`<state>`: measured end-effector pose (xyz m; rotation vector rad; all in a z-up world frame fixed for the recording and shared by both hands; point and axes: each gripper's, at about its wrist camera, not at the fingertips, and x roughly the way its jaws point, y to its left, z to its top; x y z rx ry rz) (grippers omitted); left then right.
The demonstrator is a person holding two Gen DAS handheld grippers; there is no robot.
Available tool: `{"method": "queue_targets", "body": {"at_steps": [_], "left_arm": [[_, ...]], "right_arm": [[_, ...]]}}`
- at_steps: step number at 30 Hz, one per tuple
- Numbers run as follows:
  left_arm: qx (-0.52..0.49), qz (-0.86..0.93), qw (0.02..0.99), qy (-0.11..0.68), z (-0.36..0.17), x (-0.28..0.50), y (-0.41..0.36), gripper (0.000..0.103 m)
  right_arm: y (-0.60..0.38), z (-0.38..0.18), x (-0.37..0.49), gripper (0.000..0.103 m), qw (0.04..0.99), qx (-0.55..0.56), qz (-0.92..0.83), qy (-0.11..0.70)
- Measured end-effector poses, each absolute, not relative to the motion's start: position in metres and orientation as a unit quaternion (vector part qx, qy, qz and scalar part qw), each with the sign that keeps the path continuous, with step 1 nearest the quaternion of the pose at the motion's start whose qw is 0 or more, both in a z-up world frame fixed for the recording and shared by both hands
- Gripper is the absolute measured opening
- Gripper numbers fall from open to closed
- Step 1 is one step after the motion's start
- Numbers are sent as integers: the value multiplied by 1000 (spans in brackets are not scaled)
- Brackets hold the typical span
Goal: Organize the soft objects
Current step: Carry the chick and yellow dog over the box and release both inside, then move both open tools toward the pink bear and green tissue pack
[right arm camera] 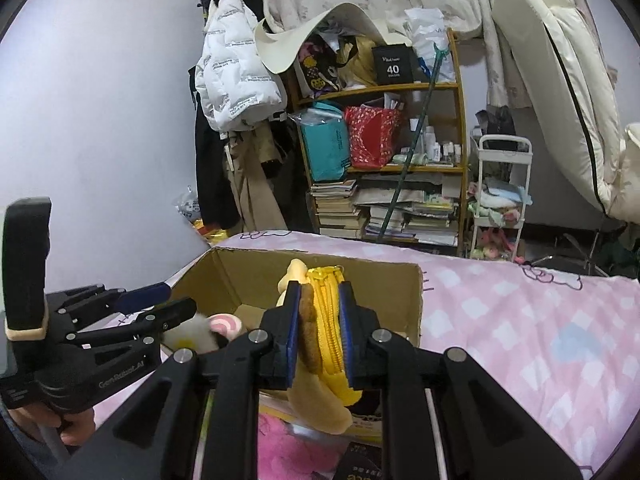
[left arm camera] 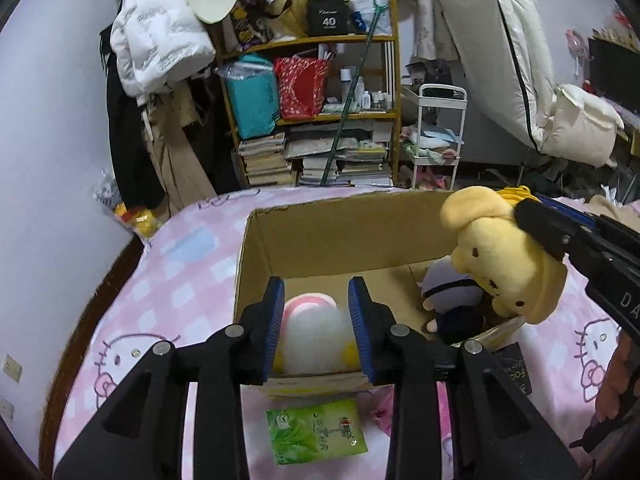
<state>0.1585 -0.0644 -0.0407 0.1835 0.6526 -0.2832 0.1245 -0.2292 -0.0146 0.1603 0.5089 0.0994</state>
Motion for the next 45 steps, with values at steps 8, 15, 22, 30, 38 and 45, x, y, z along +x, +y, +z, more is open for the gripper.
{"method": "queue_targets", "body": {"at_steps": [8, 15, 22, 30, 38, 45], "left_arm": [[71, -125, 934, 328, -35, 154, -49, 53], [73, -131, 937, 316, -25, 144, -42, 68], [52, -109, 941, 315, -21, 126, -27, 89], [46, -86, 937, 334, -20, 110, -9, 94], [47, -85, 928, 359, -24, 99, 0, 95], [69, -86, 914, 391, -36, 90, -2, 96]], "right_arm": [[-240, -11, 122, 43, 961, 103, 44, 251], [-246, -9, 111, 59, 956, 130, 29, 261], [-243, -7, 97, 80, 953, 123, 20, 275], [-238, -13, 75, 91, 949, 112, 8, 294], [-237, -18, 65, 95, 942, 118, -1, 315], [-232, -29, 59, 102, 931, 122, -5, 343]]}}
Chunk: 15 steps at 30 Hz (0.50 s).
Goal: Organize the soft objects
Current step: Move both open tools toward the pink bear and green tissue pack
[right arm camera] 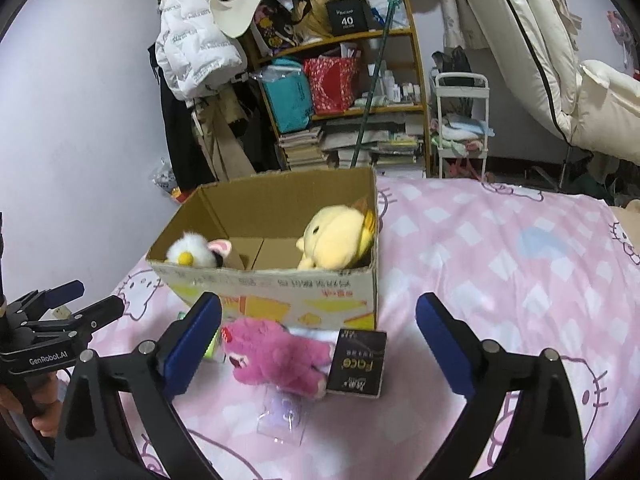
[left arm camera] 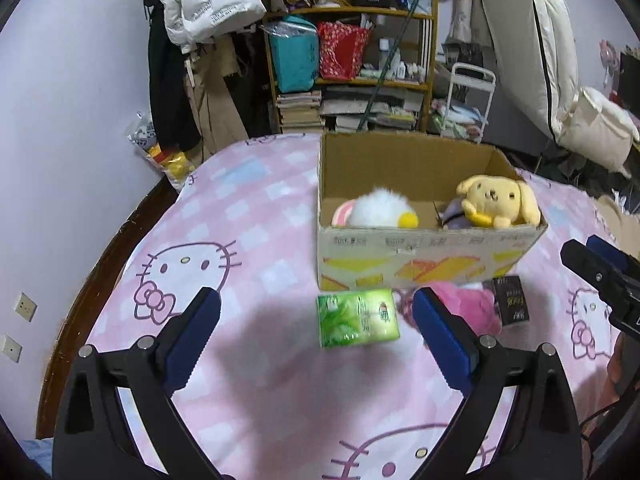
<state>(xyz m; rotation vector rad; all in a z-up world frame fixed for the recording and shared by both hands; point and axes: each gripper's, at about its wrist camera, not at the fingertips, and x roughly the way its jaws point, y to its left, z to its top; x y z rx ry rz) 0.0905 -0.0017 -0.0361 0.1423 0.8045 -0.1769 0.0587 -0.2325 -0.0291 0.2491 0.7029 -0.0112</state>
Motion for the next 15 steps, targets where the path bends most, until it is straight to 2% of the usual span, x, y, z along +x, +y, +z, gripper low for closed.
{"method": "queue_targets", "body": {"at_steps": [15], "left_arm": [[87, -109, 883, 448, -66, 109, -11, 96]], "right_arm": [[-220, -68, 67, 102, 885, 137, -7, 445]]}}
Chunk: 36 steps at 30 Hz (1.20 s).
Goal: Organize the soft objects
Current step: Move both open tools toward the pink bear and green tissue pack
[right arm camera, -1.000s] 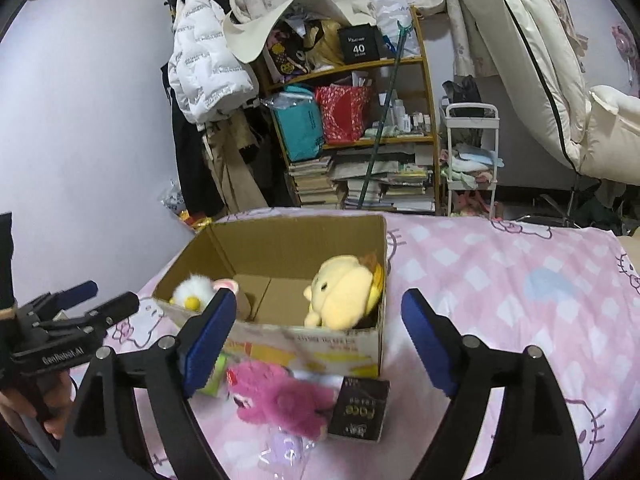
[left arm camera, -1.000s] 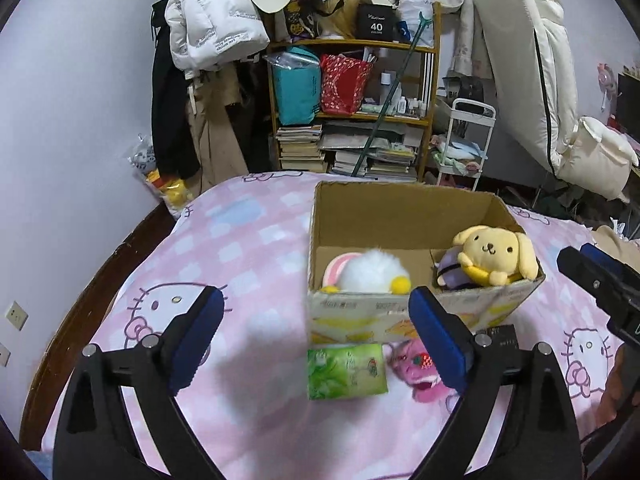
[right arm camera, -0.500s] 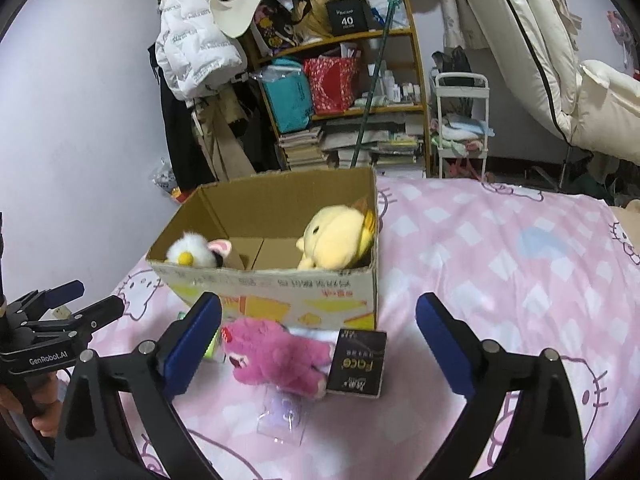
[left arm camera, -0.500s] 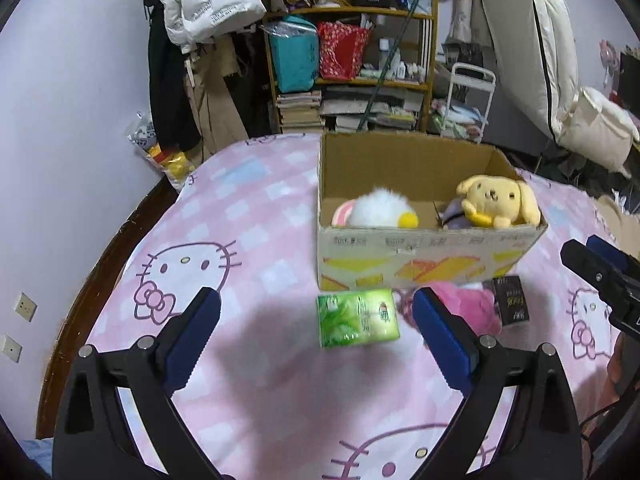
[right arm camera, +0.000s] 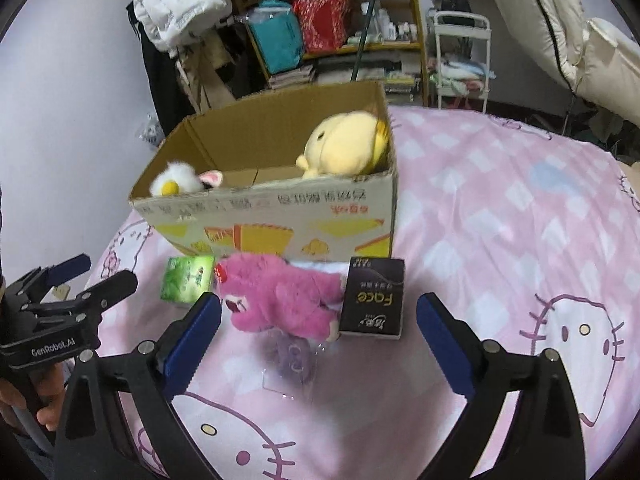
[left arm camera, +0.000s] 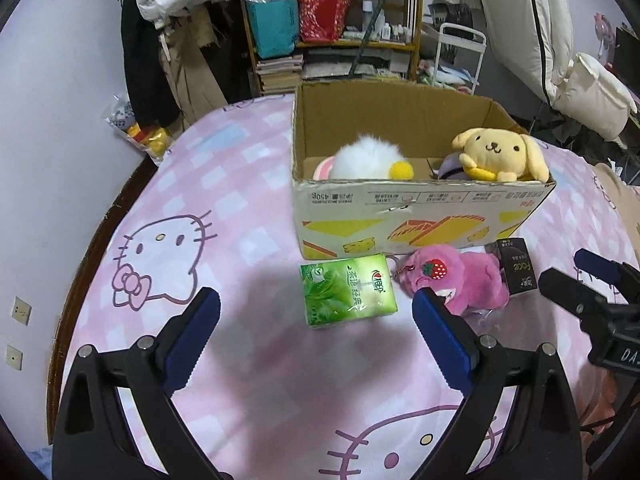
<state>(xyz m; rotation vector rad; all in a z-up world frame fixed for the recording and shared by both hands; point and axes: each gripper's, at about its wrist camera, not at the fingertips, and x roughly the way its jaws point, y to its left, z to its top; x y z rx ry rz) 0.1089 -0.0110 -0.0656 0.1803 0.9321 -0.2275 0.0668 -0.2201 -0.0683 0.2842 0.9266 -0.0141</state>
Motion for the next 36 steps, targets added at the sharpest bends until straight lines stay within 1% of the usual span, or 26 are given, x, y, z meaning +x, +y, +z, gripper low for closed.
{"method": "queue_targets", "body": {"at_steps": [7, 23, 26, 28, 30, 34, 36], "left_arm": [[76, -116, 864, 484, -89, 128, -19, 96], [91, -120, 833, 533, -129, 158, -38, 96], [91, -118, 828, 541, -136, 162, -40, 96], [90, -115, 824, 547, -141, 166, -40, 96], [88, -112, 821, 552, -146, 168, -40, 96], [81, -111, 813, 566, -152, 173, -38, 96], [76, -109, 815, 564, -152, 174, -36, 93]], "right_arm": [[-217, -87, 75, 102, 868, 136, -3, 477], [-203, -118, 87, 101, 827, 133, 16, 545], [-198, -126, 88, 91, 817, 136, 25, 559], [-195, -131, 90, 78, 808, 143, 39, 570], [-193, -136, 91, 75, 800, 149, 48, 579], [-187, -143, 93, 74, 795, 148, 52, 586], [-185, -147, 96, 75, 792, 146, 50, 591]]}}
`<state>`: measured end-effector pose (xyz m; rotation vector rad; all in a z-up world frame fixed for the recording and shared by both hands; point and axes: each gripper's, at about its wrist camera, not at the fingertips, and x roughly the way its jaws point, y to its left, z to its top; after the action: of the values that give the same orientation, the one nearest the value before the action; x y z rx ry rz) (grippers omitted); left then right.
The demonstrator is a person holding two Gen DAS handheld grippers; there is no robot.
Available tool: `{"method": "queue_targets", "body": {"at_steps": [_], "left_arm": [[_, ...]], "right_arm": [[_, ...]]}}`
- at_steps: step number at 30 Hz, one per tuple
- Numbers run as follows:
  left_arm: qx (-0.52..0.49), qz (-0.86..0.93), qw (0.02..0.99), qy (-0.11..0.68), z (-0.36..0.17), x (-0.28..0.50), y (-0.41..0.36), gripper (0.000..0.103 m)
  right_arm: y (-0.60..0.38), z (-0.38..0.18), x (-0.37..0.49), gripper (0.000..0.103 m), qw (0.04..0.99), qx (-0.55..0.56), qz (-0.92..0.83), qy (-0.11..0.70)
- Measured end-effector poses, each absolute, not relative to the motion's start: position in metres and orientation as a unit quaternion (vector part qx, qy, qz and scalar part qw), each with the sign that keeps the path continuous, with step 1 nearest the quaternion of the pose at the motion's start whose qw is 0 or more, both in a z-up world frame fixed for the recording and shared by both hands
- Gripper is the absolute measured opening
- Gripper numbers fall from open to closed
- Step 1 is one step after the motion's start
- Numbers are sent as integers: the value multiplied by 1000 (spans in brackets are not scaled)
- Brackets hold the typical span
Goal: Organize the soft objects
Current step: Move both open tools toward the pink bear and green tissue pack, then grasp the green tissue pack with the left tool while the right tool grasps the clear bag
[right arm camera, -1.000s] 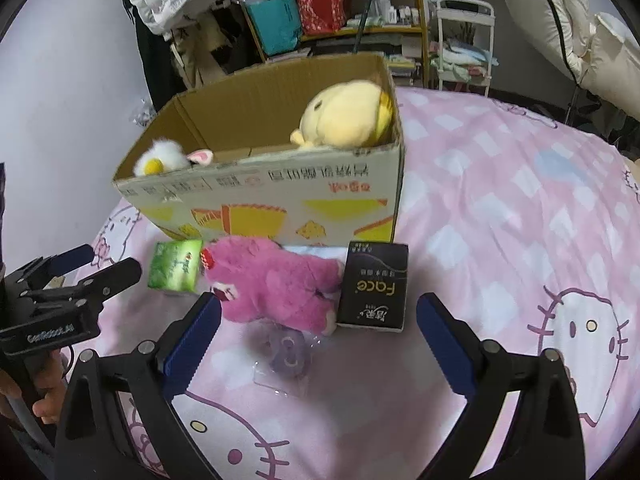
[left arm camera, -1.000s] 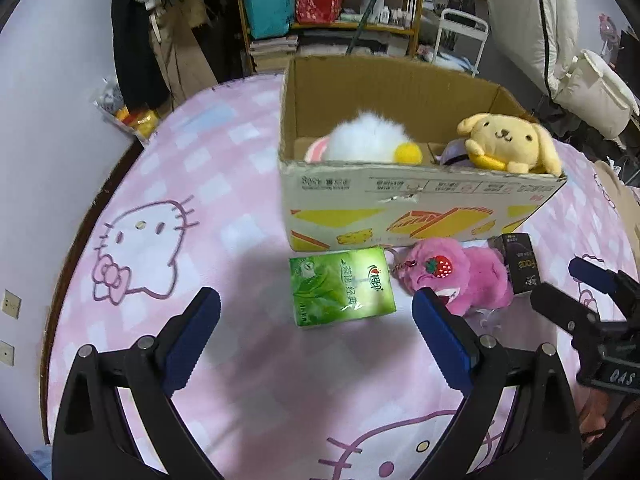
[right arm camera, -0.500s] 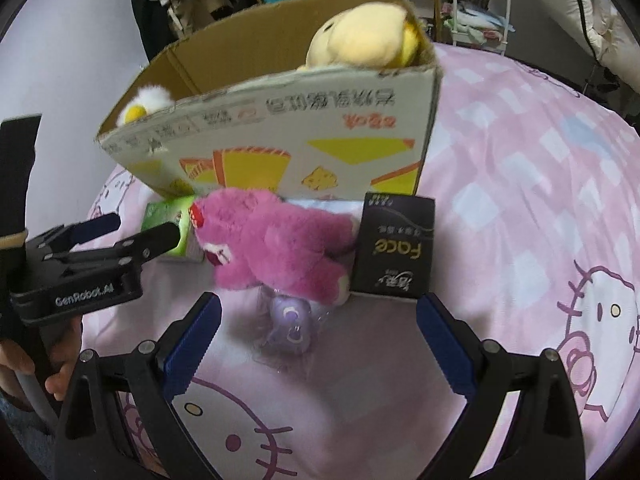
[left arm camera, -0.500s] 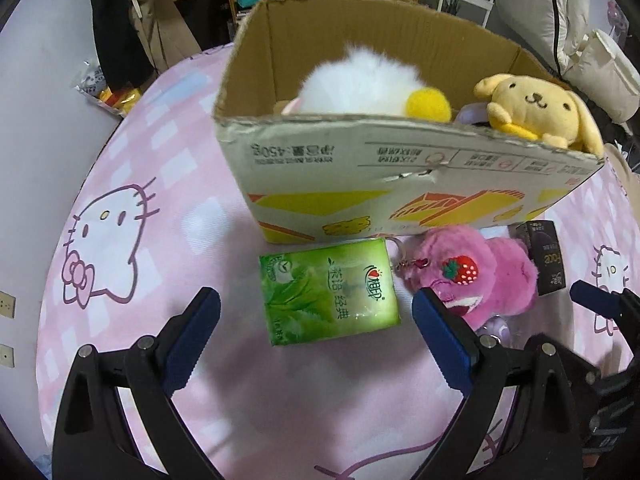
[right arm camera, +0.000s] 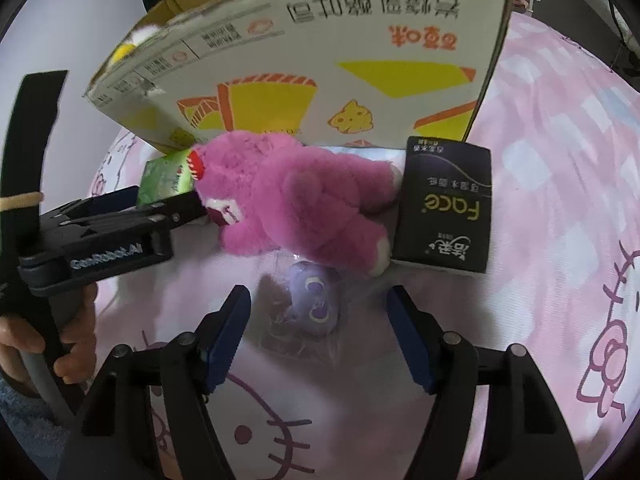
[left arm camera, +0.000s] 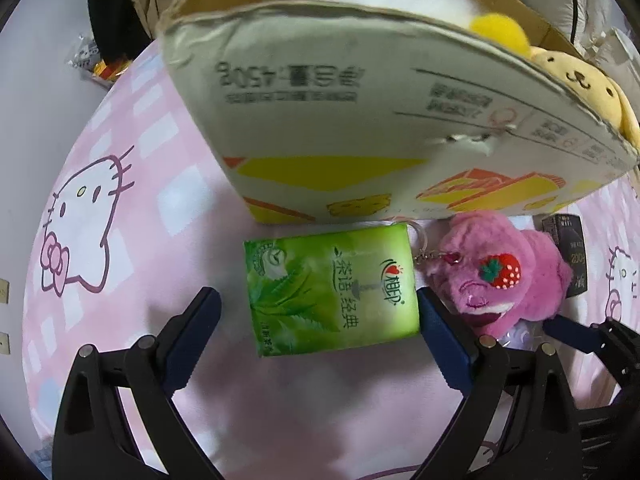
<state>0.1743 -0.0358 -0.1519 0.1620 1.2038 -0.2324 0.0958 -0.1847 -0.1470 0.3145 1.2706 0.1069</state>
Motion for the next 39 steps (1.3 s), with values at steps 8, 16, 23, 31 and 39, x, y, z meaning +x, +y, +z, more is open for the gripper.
{"method": "queue_targets", "body": {"at_steps": [8, 16, 23, 31, 39], "left_arm": [[81, -114, 817, 560, -151, 180, -36, 75], [78, -92, 833, 540, -139, 163, -21, 75], [68, -83, 853, 510, -113, 133, -14, 75], [81, -87, 873, 473, -90, 102, -14, 75], [82, -87, 888, 443, -70, 87, -13, 75]], "right_arm": [[-185, -159, 104, 75, 784, 142, 43, 603], [-156, -160, 100, 63, 798, 55, 7, 600], [-167, -152, 93, 48, 798, 82, 16, 597], [-183, -129, 78, 46, 809, 105, 20, 579], [-195, -101, 62, 21, 826, 124, 17, 549]]}}
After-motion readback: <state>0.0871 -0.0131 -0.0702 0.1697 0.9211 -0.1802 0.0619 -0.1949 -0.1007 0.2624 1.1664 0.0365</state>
